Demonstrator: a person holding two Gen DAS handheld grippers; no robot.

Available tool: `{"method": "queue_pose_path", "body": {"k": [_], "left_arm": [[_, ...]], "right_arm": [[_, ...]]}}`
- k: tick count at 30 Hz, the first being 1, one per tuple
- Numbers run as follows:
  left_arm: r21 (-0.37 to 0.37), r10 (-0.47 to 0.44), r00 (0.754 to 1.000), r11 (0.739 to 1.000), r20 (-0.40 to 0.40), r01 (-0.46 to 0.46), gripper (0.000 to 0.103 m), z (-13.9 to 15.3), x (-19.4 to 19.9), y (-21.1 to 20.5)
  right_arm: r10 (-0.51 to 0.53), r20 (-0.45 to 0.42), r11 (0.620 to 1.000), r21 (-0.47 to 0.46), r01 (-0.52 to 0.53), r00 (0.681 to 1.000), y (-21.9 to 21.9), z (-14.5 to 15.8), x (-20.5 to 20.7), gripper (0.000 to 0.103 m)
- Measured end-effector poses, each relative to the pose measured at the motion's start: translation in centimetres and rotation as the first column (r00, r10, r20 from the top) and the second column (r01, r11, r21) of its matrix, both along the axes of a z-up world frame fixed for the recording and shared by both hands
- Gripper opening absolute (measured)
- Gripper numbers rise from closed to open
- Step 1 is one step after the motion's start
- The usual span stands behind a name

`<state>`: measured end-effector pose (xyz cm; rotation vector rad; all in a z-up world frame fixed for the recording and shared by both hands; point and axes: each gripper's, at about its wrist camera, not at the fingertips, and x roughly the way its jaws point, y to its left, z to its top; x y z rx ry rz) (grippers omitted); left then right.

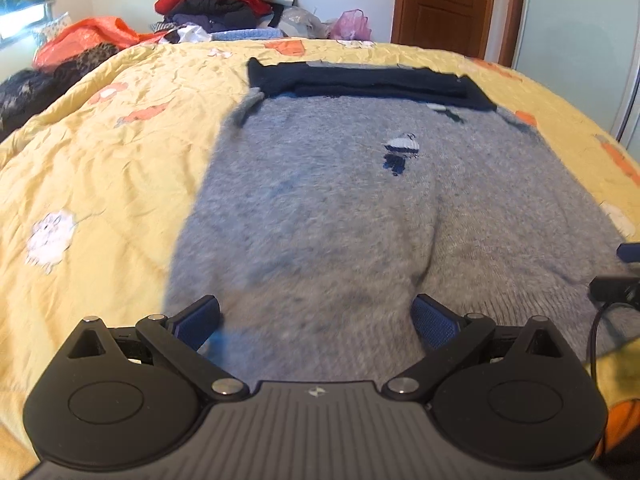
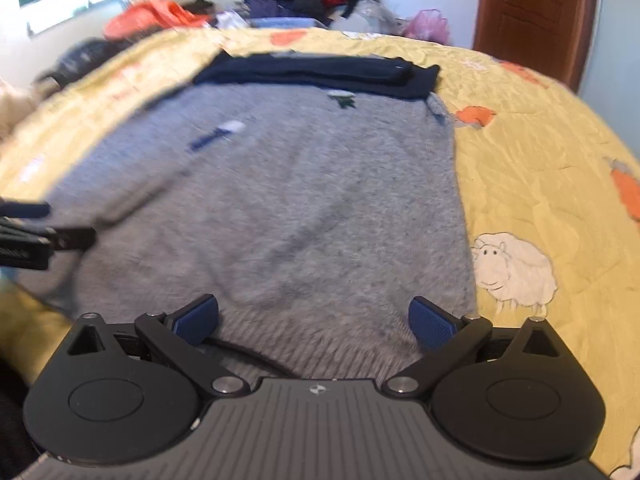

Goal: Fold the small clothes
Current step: 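Grasp the sweater hem with both grippers and lift it toward the collar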

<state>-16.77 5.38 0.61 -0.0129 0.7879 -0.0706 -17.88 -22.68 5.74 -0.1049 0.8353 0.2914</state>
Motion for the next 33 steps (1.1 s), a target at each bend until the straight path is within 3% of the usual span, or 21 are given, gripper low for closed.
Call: {"method": "queue_pose_path", "body": {"k": [4,7,8,11,13,16,17,21,24,26,29,33], "left_arm": [[-0.087,0.084,0.996,0.992,-0.022,-0.086,0.103,0.9,-0.7,3.8],[-0.246,0.144,0.985,0.955,-0.097,-0.164,0.103,0.7,-0.3,7.4],[-0.315,0.149,0.981,0.931,-0.126,-0.182,0.103,0.5,0.0,8.5],[-0.476,0.115,0.98,0.861,-0.162,-0.18,0.103,0.2,0.2,10.5],[-0.597,0.048,0.981,0.788,-0.188,-0.153,0.103,-0.3,0.5,11.4],[-0.748,-0.093,0.969,0.653,-0.228,-0.113,0.103,-2.0,0.9,11.5],[-0.766,-0.104,0.968,0.634,-0.227,-0.111,0.103,-2.2,0.8,11.5],[-0.798,-0.116,0.964,0.59,-0.239,-0.127,0.103,-2.7,0.9,11.9],[-0.817,-0.11,0.96,0.554,-0.259,-0.157,0.103,-3.0,1.7,12.7],[-0.815,-0.114,0.957,0.557,-0.268,-0.162,0.103,-2.9,2.2,13.2],[-0.793,-0.109,0.954,0.587,-0.278,-0.163,0.103,-2.5,2.6,13.5],[-0.789,-0.142,0.952,0.599,-0.271,-0.135,0.103,-2.5,2.4,13.1]], "right_arm": [[-0.079,-0.028,0.967,0.241,0.083,0.996,-4.3,2.2,-0.3,0.1],[-0.163,-0.087,0.906,0.381,0.184,0.983,-8.6,2.6,0.4,0.096],[-0.187,-0.125,0.878,0.424,0.222,0.974,-10.1,2.5,0.7,0.09],[-0.206,-0.239,0.785,0.539,0.306,0.949,-13.9,1.6,1.3,0.088],[-0.214,-0.293,0.755,0.555,0.348,0.932,-15.4,0.9,1.5,0.087],[-0.172,-0.364,0.709,0.599,0.372,0.915,-16.2,-0.7,1.3,0.083],[-0.146,-0.382,0.69,0.622,0.37,0.913,-16.2,-1.1,1.2,0.083],[-0.023,-0.438,0.636,0.687,0.351,0.899,-15.5,-2.2,1.2,0.083],[0.031,-0.452,0.634,0.698,0.333,0.891,-14.7,-2.3,1.8,0.081],[0.057,-0.462,0.624,0.708,0.33,0.885,-14.2,-2.3,2.5,0.081],[0.095,-0.464,0.63,0.713,0.307,0.881,-13.2,-2.2,3.1,0.08],[0.116,-0.473,0.65,0.701,0.294,0.873,-12.8,-2.2,3.6,0.07]]}}
